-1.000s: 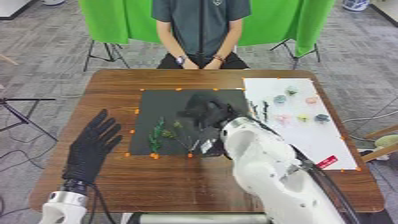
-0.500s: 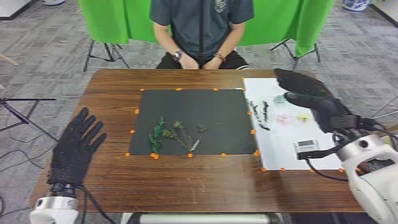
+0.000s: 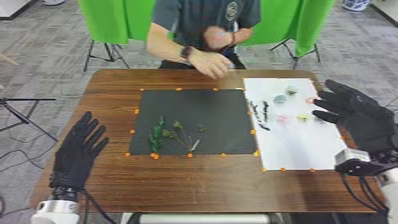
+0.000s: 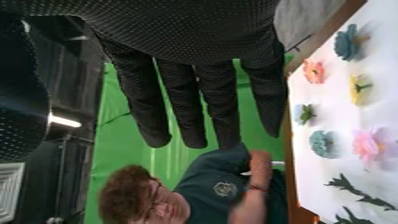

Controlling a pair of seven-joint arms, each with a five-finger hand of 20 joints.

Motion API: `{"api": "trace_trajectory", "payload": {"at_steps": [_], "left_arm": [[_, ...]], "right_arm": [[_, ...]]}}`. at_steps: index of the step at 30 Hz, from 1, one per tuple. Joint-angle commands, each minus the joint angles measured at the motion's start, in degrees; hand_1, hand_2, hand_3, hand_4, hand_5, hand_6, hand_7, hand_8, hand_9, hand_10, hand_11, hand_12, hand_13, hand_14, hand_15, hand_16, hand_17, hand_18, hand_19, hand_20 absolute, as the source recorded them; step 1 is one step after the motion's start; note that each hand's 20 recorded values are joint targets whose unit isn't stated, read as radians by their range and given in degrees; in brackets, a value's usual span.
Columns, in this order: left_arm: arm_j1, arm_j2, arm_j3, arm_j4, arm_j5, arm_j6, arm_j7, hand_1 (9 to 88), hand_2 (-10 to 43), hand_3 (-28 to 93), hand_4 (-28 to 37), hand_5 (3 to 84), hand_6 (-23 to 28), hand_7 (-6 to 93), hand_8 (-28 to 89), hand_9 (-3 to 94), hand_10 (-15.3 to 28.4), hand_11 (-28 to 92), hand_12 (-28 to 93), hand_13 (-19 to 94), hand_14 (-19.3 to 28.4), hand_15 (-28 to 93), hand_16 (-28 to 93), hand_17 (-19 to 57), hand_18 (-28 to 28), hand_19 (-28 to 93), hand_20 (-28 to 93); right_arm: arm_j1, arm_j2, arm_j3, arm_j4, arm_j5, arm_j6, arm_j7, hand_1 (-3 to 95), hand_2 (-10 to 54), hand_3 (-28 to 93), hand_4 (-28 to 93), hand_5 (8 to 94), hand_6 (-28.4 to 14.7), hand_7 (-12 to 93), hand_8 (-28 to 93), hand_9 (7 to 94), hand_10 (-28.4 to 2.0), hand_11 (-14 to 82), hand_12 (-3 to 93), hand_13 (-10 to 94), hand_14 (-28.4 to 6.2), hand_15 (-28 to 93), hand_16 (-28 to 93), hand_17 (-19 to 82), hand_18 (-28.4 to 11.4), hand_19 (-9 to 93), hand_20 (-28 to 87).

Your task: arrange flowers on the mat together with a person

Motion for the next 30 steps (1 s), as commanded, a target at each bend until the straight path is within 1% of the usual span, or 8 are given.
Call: {"api": "trace_trajectory", "payload": {"at_steps": [1, 7, 12, 16, 18, 25, 27, 30], "left_arm": [[0.6, 0.06, 0.61, 0.16, -0.16, 0.14, -0.10, 27.6, -2.0, 67, -26.3, 24.0, 1.5, 18.4, -10, 16.9, 9.5, 16, 17, 16, 10.5, 10, 8, -13.0, 19.2, 36, 10], [-0.1, 0.61, 1.31, 0.49, -0.47, 0.48, 0.45, 27.6, -1.7, 67, -26.3, 24.1, 1.6, 18.4, -10, 17.0, 9.4, 16, 17, 16, 10.7, 11, 8, -13.0, 19.3, 36, 10], [-0.3, -0.06, 1.02, 0.65, -0.27, -0.46, -1.47, 27.5, -1.6, 67, -26.4, 24.2, 1.6, 18.4, -10, 17.2, 9.6, 17, 17, 16, 10.7, 12, 7, -13.0, 19.3, 37, 10], [-0.5, -0.20, 0.64, 0.92, 0.17, -1.27, -1.92, 27.5, -1.5, 68, -26.5, 24.4, 1.7, 18.3, -10, 17.4, 9.7, 17, 17, 16, 10.8, 12, 7, -13.0, 19.3, 37, 10], [-1.5, 0.10, 1.24, 1.21, -0.10, -1.07, -0.99, 27.5, -1.4, 68, -26.6, 24.4, 1.7, 18.3, -10, 17.4, 9.7, 17, 17, 16, 10.8, 12, 7, -13.0, 19.3, 37, 10], [0.0, -0.40, 1.04, 0.94, -0.24, -1.37, -1.44, 27.3, -1.5, 68, -26.6, 24.5, 1.7, 18.2, -10, 17.5, 9.7, 17, 17, 16, 10.9, 12, 7, -13.0, 19.3, 37, 10], [-1.2, -0.21, 1.38, 1.43, -0.01, -1.70, -1.64, 27.3, -1.4, 68, -26.7, 24.5, 1.7, 18.2, -10, 17.5, 9.7, 17, 17, 16, 10.9, 12, 7, -13.0, 19.3, 37, 10], [-1.6, 0.27, 1.21, 1.14, 0.44, -1.89, -1.47, 27.3, -1.3, 68, -26.7, 24.5, 1.7, 18.2, -10, 17.5, 9.7, 17, 17, 16, 10.9, 13, 7, -12.9, 19.2, 37, 10]], "right_arm": [[0.4, -0.1, -1.2, -0.3, -3.4, 0.2, -0.1, 16.1, -6.5, 81, -23, 33.7, -5.3, 13, -8, 34.3, -13.8, 8.9, 23.3, 29, -12.4, 9, 35, 2, -22.4, 38, 22], [0.9, 1.1, -3.2, -0.2, -2.0, 2.9, 0.2, 16.3, -6.8, 81, -23, 34.2, -5.4, 13, -8, 34.7, -13.6, 9.6, 23.3, 30, -12.4, 10, 35, 2, -22.5, 38, 23], [2.3, 1.6, -5.2, 0.4, -6.1, 2.4, -0.8, 17.4, -9.1, 82, -23, 34.6, -5.1, 15, -9, 35.3, -13.3, 10.7, 23.2, 30, -12.3, 13, 33, 2, -22.4, 39, 23], [2.5, 1.1, -6.1, 0.5, -5.1, 2.0, -0.8, 17.7, -9.5, 81, -24, 34.8, -5.1, 15, -9, 35.4, -13.0, 11.2, 23.3, 30, -12.1, 14, 32, 2, -22.4, 39, 23], [2.9, 1.6, -6.1, 0.6, -5.4, 1.8, -0.8, 17.7, -9.5, 81, -24, 34.9, -5.2, 15, -9, 35.5, -13.0, 11.2, 23.2, 30, -12.1, 14, 32, 2, -22.4, 39, 23], [3.3, 1.3, -7.6, 1.1, -5.6, 0.9, 0.5, 17.6, -9.5, 81, -24, 35.1, -5.2, 15, -9, 35.6, -13.1, 11.3, 23.1, 30, -12.2, 14, 32, 2, -22.4, 39, 22], [2.9, 1.5, -6.9, 0.8, -5.7, 1.1, 0.5, 17.5, -9.5, 81, -24, 35.0, -5.2, 15, -9, 35.5, -13.0, 11.3, 23.1, 30, -12.2, 14, 32, 2, -22.4, 38, 22], [3.6, 1.4, -6.9, 1.0, -5.9, 1.4, 0.1, 17.4, -9.5, 81, -24, 35.0, -5.2, 15, -9, 35.6, -13.0, 11.3, 23.1, 30, -12.2, 14, 32, 2, -22.4, 38, 22]]}}
